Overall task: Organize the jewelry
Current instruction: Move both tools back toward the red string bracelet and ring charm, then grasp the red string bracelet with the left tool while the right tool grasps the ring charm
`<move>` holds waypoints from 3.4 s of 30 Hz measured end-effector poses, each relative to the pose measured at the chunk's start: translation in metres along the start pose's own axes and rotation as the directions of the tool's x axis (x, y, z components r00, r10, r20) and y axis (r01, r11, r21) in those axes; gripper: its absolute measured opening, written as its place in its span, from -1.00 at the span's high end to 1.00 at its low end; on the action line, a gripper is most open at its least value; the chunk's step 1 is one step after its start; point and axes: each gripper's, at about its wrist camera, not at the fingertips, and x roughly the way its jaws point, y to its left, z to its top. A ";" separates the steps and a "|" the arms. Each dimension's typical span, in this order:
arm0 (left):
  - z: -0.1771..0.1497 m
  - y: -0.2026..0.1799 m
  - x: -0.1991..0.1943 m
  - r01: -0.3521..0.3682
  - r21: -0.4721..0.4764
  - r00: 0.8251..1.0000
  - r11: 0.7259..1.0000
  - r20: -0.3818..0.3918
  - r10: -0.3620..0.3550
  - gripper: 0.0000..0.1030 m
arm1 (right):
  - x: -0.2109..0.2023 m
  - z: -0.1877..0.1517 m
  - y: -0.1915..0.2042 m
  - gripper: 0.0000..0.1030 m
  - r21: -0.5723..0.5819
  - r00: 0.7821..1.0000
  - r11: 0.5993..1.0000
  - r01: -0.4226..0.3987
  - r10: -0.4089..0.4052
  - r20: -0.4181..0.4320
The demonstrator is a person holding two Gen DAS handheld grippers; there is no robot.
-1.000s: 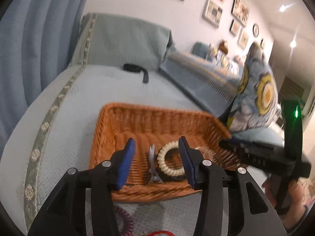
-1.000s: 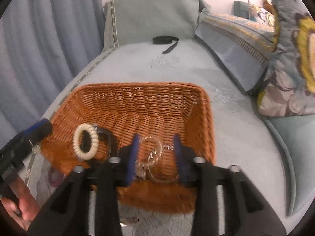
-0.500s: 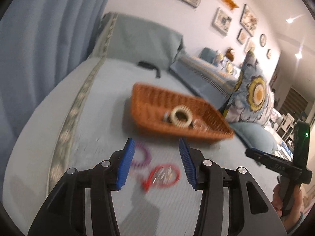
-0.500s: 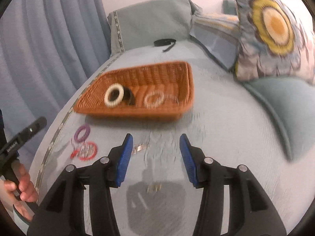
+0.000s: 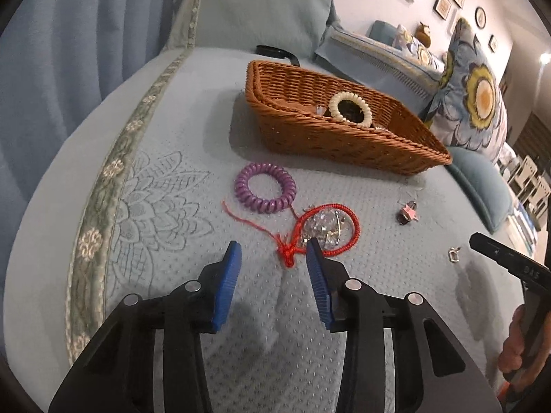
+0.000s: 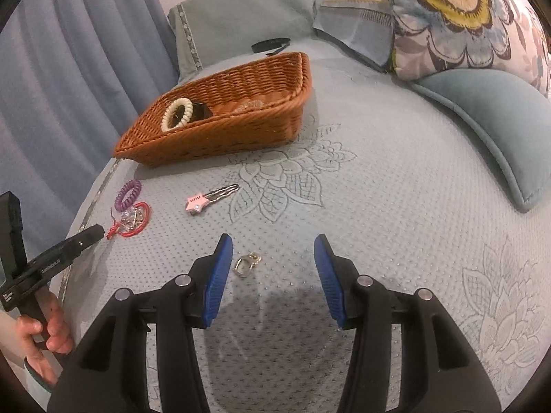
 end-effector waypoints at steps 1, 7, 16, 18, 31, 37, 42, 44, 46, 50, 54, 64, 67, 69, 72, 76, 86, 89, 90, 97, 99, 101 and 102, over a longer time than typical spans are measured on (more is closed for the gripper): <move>0.001 -0.002 0.001 -0.001 0.007 1.000 1.000 -0.002 0.001 0.28 | 0.000 0.000 0.001 0.11 -0.002 1.000 1.000 -0.003 0.003 -0.001; 0.007 -0.017 0.022 -0.041 0.077 0.997 0.996 -0.060 0.046 0.33 | 0.001 -0.001 0.009 0.11 -0.047 1.000 0.999 0.021 -0.021 0.003; 0.001 -0.031 0.023 -0.143 0.156 0.986 0.977 -0.058 0.154 0.76 | 0.005 -0.001 0.010 0.11 -0.049 1.000 0.999 0.015 -0.016 -0.010; -0.005 -0.036 0.019 -0.169 0.174 0.983 0.970 -0.046 0.179 0.82 | 0.005 -0.001 0.010 0.11 -0.050 1.000 0.999 0.015 -0.015 -0.008; -0.011 -0.020 0.002 -0.057 0.050 0.996 0.997 -0.066 0.060 0.80 | 0.004 0.000 0.008 0.11 -0.036 1.000 0.999 0.001 -0.001 -0.008; -0.003 -0.024 0.011 -0.043 0.059 0.996 0.997 -0.071 0.047 0.42 | 0.000 0.002 0.004 0.11 -0.022 1.000 1.000 0.007 -0.007 0.005; -0.012 -0.026 0.004 0.033 0.075 0.994 0.997 -0.102 -0.026 0.42 | -0.012 0.010 -0.014 0.11 0.023 0.999 1.000 0.000 -0.001 0.036; -0.018 -0.034 0.000 0.066 0.113 0.992 0.991 -0.114 -0.054 0.42 | -0.014 0.012 -0.021 0.11 0.045 0.999 0.999 0.002 -0.003 0.041; -0.021 -0.039 -0.003 0.124 0.115 0.986 0.986 -0.126 -0.110 0.41 | -0.014 0.013 -0.026 0.11 0.061 0.999 0.998 0.003 -0.006 0.042; -0.021 -0.040 -0.010 0.090 0.111 0.991 0.990 -0.109 -0.077 0.42 | -0.015 0.010 -0.028 0.11 0.060 0.999 0.998 -0.005 0.003 0.032; -0.015 -0.027 -0.017 0.052 0.050 0.997 0.997 -0.061 -0.049 0.37 | -0.017 0.006 -0.020 0.11 0.019 0.999 0.999 -0.034 0.033 0.017; -0.010 -0.010 0.005 0.038 -0.083 0.997 0.996 -0.063 -0.043 0.37 | 0.016 -0.013 0.031 0.11 -0.164 0.995 0.986 0.032 -0.047 -0.088; -0.011 -0.011 0.006 0.041 -0.089 0.997 0.995 -0.060 -0.046 0.37 | 0.023 -0.010 0.039 0.11 -0.187 0.995 0.980 0.065 -0.078 -0.066; -0.009 -0.014 0.009 0.039 -0.087 0.997 0.995 -0.059 -0.044 0.37 | 0.028 -0.008 0.043 0.11 -0.201 0.994 0.976 0.083 -0.096 -0.056; -0.007 -0.019 0.014 0.014 -0.074 0.998 0.997 -0.061 -0.019 0.37 | 0.033 -0.006 0.048 0.19 -0.224 0.992 0.969 0.104 -0.117 -0.046; -0.007 -0.031 0.017 -0.070 -0.004 0.996 0.998 -0.058 0.069 0.48 | 0.034 -0.011 0.063 0.74 -0.297 0.993 0.950 0.099 -0.113 -0.032; -0.024 -0.027 -0.019 -0.055 -0.023 0.998 0.998 0.028 0.056 0.96 | 0.007 -0.022 0.072 0.74 -0.326 0.999 0.945 0.041 -0.039 0.013; -0.025 -0.025 -0.034 -0.018 -0.044 0.998 0.999 0.061 0.021 0.96 | -0.003 -0.017 0.066 0.74 -0.294 0.999 0.956 0.017 -0.005 0.040; -0.024 -0.027 -0.038 -0.016 -0.044 0.997 0.999 0.072 0.019 0.96 | -0.006 -0.015 0.064 0.74 -0.286 0.999 0.958 0.015 -0.001 0.048; 0.006 -0.038 -0.062 0.026 -0.026 0.985 0.999 0.174 -0.021 0.96 | -0.026 0.013 0.050 0.74 -0.209 0.993 0.977 -0.029 0.053 0.107; 0.025 -0.046 -0.067 0.032 0.004 0.977 0.999 0.213 -0.032 0.96 | -0.030 0.029 0.050 0.74 -0.198 0.990 0.979 -0.045 0.071 0.126; 0.044 -0.055 -0.070 0.036 0.028 0.969 0.999 0.245 -0.041 0.96 | -0.031 0.047 0.052 0.74 -0.203 0.986 0.978 -0.052 0.082 0.143; 0.051 -0.057 -0.071 0.036 0.037 0.964 0.999 0.261 -0.044 0.96 | -0.031 0.058 0.054 0.74 -0.205 0.985 0.977 -0.055 0.087 0.152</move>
